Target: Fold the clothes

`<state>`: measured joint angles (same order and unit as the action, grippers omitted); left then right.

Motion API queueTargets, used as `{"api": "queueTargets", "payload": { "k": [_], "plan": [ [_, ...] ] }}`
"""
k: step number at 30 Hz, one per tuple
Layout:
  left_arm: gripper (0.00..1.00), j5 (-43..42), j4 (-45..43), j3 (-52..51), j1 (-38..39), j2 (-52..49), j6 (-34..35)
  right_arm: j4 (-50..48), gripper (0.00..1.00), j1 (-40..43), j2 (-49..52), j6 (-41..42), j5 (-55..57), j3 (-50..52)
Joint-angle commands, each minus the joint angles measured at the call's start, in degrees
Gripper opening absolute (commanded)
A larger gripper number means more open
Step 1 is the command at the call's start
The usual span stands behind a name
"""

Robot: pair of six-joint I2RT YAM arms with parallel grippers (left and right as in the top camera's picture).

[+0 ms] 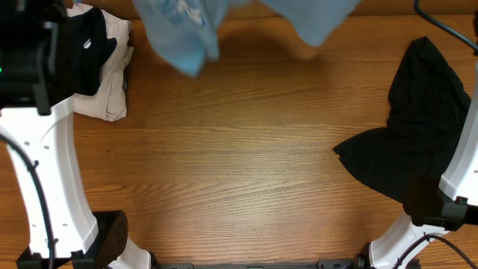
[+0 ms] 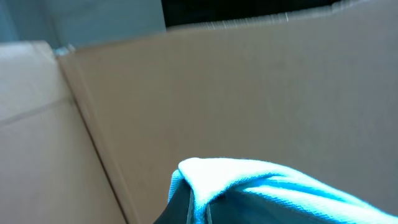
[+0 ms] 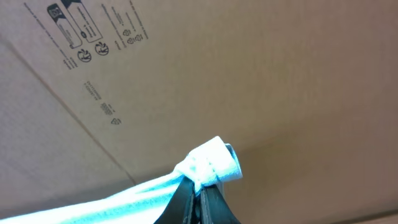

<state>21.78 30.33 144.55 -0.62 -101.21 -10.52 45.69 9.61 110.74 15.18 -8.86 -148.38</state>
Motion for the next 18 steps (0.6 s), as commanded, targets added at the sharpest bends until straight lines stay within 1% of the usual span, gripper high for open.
{"api": "queueTargets", "payload": {
  "k": [1, 5, 8, 10, 13, 18],
  "plan": [
    [0.04, 0.2, 1.2, 1.9, -4.0, 1.4, -0.9, 2.5, 0.04, 1.8, -0.7, -0.2, 3.2, -1.2],
    [0.04, -4.0, 10.3, 1.8, -5.1, -0.8, -0.6, 8.8, 0.04, 1.8, 1.5, -2.1, 3.2, -0.1],
    [0.04, -5.8, 21.7, 1.8, -4.6, -3.9, -0.2, 14.8, 0.04, 1.8, 3.7, -3.3, 3.1, 1.7],
    [0.04, -6.1, 29.5, 1.8, -4.5, -6.0, 2.5, 18.8, 0.04, 1.8, 4.9, -3.5, 3.1, 3.1],
    [0.04, -6.4, 39.5, 1.8, -4.5, -9.4, 9.2, 23.9, 0.04, 1.8, 6.3, -5.5, 1.7, 5.5],
    [0.04, -8.2, 49.4, 1.8, -4.7, -12.9, 15.0, 29.7, 0.04, 1.8, 6.4, -7.4, 0.2, 7.8]
  ]
}}
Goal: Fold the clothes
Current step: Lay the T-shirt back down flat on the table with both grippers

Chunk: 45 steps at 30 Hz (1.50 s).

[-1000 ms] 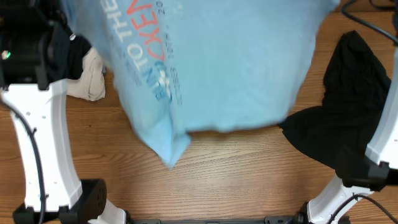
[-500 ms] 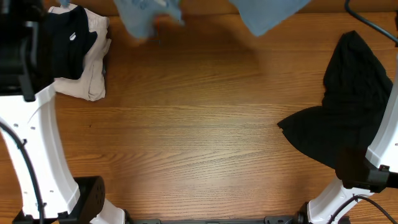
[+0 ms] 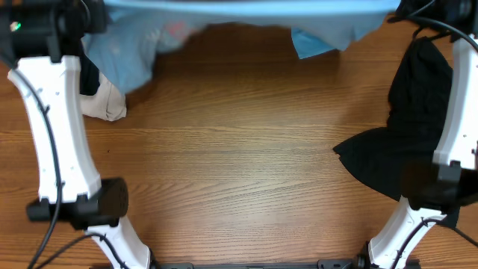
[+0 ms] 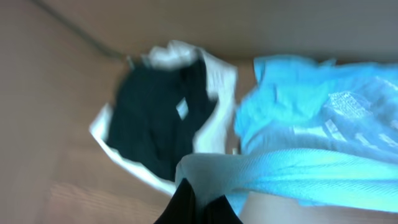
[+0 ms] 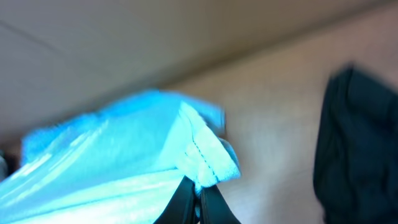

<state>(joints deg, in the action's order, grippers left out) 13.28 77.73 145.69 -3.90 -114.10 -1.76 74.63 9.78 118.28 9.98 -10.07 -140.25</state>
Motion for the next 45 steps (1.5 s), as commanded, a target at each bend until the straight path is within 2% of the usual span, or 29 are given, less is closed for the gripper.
{"api": "queueTargets", "payload": {
  "k": [1, 10, 17, 21, 33, 40, 45],
  "plan": [
    [0.04, -0.6, 3.6, 0.7, -1.4, -0.2, 7.0, 2.1, 0.04, 1.6, -1.2, -2.6, 0.9, -0.4],
    [0.04, -5.7, 19.1, 0.7, -1.3, -0.1, 11.0, 15.3, 0.04, 1.6, -1.6, -2.6, -0.5, -0.4],
    [0.04, -12.8, 19.1, -3.1, 0.1, 4.0, 10.6, 22.4, 0.04, 1.5, -5.7, -2.6, 0.5, 0.2],
    [0.04, -10.5, 19.1, -12.7, 2.0, 11.6, 11.3, 22.4, 0.04, 1.5, -12.0, -2.6, 0.5, 7.4],
    [0.04, -8.0, 19.0, -45.3, 3.3, 37.1, 20.3, 14.0, 0.04, 2.0, -38.4, -1.0, 0.6, 47.2],
    [0.04, -8.0, 18.1, -56.2, 3.3, 54.4, 26.3, 14.2, 0.04, 2.8, -48.7, 0.5, 0.6, 55.8],
    [0.04, -6.1, 16.4, -60.2, 3.3, 59.2, 26.5, 13.2, 0.04, 2.8, -48.8, 0.5, 0.5, 58.4]
  ]
}}
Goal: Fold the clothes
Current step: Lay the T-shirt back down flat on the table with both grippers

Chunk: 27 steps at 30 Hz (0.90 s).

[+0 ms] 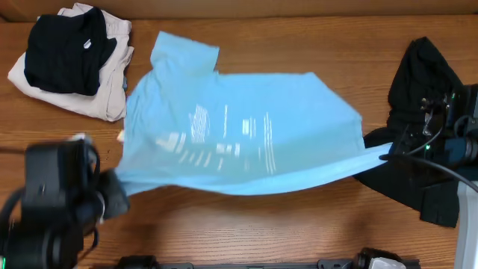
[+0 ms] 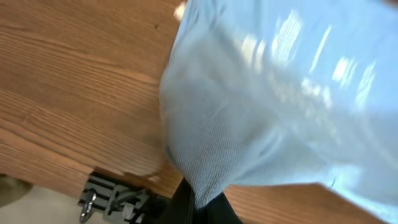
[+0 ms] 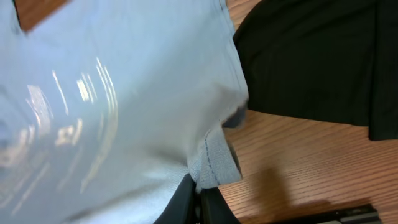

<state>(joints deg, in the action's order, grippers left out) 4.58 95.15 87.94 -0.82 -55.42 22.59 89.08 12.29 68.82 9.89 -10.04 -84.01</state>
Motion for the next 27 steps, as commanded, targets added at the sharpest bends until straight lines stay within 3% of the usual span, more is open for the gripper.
{"api": "queueTargets", "payload": {
  "k": [1, 9, 16, 27],
  "plan": [
    [0.04, 3.0, -1.0, -3.0, 0.2, 0.4, 2.1, -1.9, 0.04, 0.2, 0.8, 0.6, 0.5, 3.0],
    [0.04, 4.0, -9.4, -11.5, 0.2, -6.3, 2.1, -12.5, 0.04, 0.2, 5.1, 0.6, -0.7, 12.3],
    [0.04, 5.5, -18.5, -18.6, 0.2, -18.1, 2.1, -22.8, 0.04, -1.3, 12.5, 0.6, -2.0, 18.4],
    [0.04, 8.4, -27.5, -19.8, 0.1, -36.8, 2.1, -32.7, 0.05, -6.0, 28.6, 2.6, -3.1, 19.8]
  ]
}}
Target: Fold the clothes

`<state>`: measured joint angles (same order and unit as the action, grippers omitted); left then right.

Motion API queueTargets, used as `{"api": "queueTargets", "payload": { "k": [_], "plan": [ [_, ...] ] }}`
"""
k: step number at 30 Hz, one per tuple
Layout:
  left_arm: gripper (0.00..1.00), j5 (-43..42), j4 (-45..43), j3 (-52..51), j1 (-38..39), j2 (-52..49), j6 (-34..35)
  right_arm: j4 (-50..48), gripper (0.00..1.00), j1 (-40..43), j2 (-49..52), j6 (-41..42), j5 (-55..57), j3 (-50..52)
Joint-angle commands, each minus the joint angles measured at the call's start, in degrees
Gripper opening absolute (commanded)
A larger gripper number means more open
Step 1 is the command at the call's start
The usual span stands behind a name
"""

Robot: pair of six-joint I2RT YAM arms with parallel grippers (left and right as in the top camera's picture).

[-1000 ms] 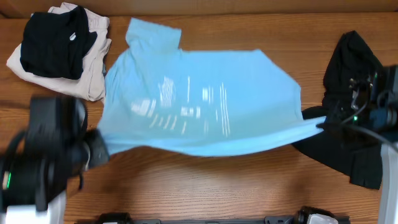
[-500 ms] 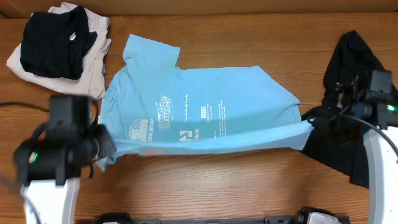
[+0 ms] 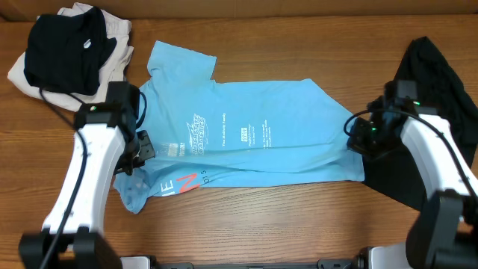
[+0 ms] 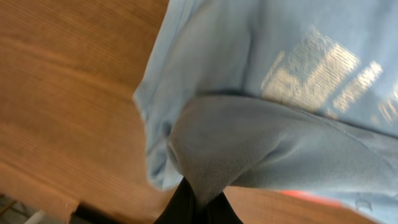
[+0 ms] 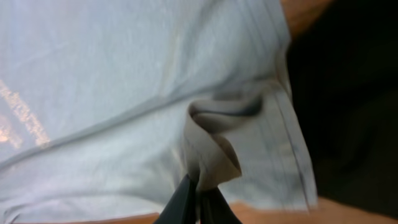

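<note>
A light blue T-shirt with white and red print lies spread across the middle of the wooden table. My left gripper is shut on a pinch of its fabric at the left edge, low over the table. My right gripper is shut on a bunched fold at the shirt's right edge, beside the black garment. The shirt's near strip with the red letters lies doubled under the rest.
A black garment lies loose at the right, partly under my right arm. A folded stack of black on beige clothes sits at the back left corner. Bare wood runs along the front edge.
Both grippers have moved inward and back from the front corners. The shirt's near edge, then lifted and stretched between them, now lies on the table, and the shirt rests flat.
The shirt first hung high at the back of the table, held by both grippers. It was then stretched wide between them at the back edge. Later it lay draped over the table with the near edge held up, and now it lies flat with both grippers still holding it.
</note>
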<state>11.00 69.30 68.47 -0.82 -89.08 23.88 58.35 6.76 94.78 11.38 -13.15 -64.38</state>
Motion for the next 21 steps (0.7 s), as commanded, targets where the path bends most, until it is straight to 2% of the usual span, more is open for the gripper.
{"api": "queueTargets", "payload": {
  "k": [1, 10, 12, 15, 19, 21],
  "plan": [
    [0.05, 2.4, -3.1, -0.3, 0.1, -4.5, 0.8, -3.3, 0.05, -0.4, 3.7, 1.3, 0.0, 0.2],
    [0.26, 7.1, -16.4, -0.3, 0.0, -11.6, 0.5, -10.8, 0.16, -0.4, 6.3, 2.4, 0.6, 0.1],
    [0.24, 7.5, -19.1, -0.3, 0.0, -11.7, 0.5, -11.5, 0.16, -0.4, 6.3, 2.4, 0.5, 0.1],
    [0.04, 7.4, -21.6, 1.0, -0.7, -11.7, -0.3, -12.2, 0.16, -0.4, 6.3, 2.4, 0.0, 0.0],
    [0.04, 7.4, -22.2, 4.2, -1.4, -11.7, -1.8, -12.7, 0.15, -0.4, 6.3, 2.3, 0.0, 0.0],
    [0.04, 7.4, -22.8, 5.2, -1.4, -11.7, -3.3, -12.9, 0.08, -0.4, 6.3, 2.3, -0.1, 0.0]
  ]
}}
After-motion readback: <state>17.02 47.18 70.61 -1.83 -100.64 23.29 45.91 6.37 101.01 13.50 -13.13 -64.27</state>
